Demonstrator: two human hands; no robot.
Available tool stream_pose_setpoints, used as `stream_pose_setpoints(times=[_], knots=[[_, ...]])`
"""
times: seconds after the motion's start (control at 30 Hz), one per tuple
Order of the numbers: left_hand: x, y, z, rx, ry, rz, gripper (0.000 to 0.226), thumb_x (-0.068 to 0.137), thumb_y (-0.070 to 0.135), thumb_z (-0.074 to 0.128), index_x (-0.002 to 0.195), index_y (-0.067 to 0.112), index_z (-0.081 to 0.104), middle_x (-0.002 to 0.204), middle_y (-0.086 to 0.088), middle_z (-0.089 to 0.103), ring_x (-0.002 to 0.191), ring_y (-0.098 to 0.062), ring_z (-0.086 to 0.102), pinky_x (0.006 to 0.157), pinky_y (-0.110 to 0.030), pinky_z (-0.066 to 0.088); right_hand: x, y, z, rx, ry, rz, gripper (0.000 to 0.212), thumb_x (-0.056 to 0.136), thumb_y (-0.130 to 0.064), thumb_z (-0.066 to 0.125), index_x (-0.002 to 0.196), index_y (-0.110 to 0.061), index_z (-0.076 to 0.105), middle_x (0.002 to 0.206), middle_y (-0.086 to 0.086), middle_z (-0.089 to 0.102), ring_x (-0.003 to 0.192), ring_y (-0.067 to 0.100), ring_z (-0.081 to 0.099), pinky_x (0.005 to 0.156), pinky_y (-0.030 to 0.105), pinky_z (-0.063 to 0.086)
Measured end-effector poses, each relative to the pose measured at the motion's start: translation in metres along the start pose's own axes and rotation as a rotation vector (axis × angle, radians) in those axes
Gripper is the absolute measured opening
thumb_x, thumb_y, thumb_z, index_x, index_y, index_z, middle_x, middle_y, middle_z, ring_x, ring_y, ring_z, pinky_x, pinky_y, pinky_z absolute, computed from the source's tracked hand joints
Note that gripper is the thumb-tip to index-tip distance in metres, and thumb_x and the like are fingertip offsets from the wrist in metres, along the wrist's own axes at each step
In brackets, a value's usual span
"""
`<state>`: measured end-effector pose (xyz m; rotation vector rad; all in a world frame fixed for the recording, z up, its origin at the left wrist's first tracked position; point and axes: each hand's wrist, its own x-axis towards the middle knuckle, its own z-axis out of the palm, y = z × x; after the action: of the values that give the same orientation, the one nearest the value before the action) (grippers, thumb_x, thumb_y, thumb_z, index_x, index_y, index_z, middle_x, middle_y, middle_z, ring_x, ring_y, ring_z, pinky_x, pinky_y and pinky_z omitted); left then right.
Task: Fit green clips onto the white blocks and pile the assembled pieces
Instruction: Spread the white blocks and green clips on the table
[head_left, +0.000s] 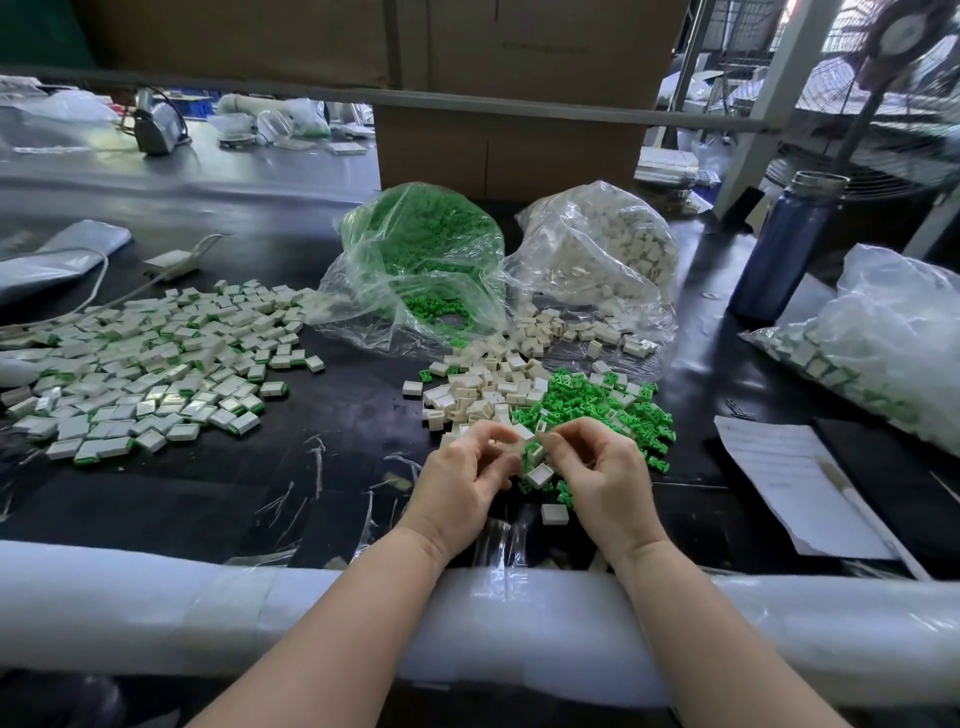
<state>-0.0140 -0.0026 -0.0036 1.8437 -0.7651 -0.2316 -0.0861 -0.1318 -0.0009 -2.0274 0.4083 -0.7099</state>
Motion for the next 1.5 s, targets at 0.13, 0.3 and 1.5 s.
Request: stream_pose_setpoints(times=[0.13, 0.3, 1.5], knots=[[0.001, -0.001, 0.001, -0.079, 0.022, -0.039, 0.012, 0.092, 0.019, 0.053, 0.084, 0.027, 0.057, 0.081, 0.003, 0.070, 0.075, -0.013, 0.066, 0.076, -0.022, 0.054, -0.005, -0.001, 0.001, -0.125, -0.021, -0.050, 0.039, 0.087, -0.020, 0.062, 0.054, -0.003, 0.053, 0.048, 0.012, 0.053, 0.049, 0.029, 0.048, 0.051, 0.040, 0.041], [0.002, -0.003, 0.001, -0.155, 0.015, -0.072, 0.013, 0.092, 0.017, 0.053, 0.084, 0.026, 0.057, 0.081, 0.003, 0.069, 0.077, -0.014, 0.066, 0.075, -0.021, 0.054, -0.004, 0.001, 0.003, -0.308, -0.011, -0.082, 0.028, 0.088, -0.023, 0.062, 0.063, -0.012, 0.060, 0.055, 0.001, 0.059, 0.055, 0.019, 0.052, 0.056, 0.033, 0.041], [0.001, -0.001, -0.001, -0.103, 0.037, -0.081, 0.016, 0.084, 0.009, 0.063, 0.080, 0.025, 0.065, 0.074, -0.001, 0.064, 0.073, -0.016, 0.061, 0.077, -0.034, 0.055, -0.003, -0.010, -0.005, 0.018, -0.233, -0.012, 0.021, 0.066, -0.003, 0.066, 0.080, -0.017, 0.061, 0.079, -0.004, 0.060, 0.073, 0.009, 0.051, 0.069, 0.020, 0.044]])
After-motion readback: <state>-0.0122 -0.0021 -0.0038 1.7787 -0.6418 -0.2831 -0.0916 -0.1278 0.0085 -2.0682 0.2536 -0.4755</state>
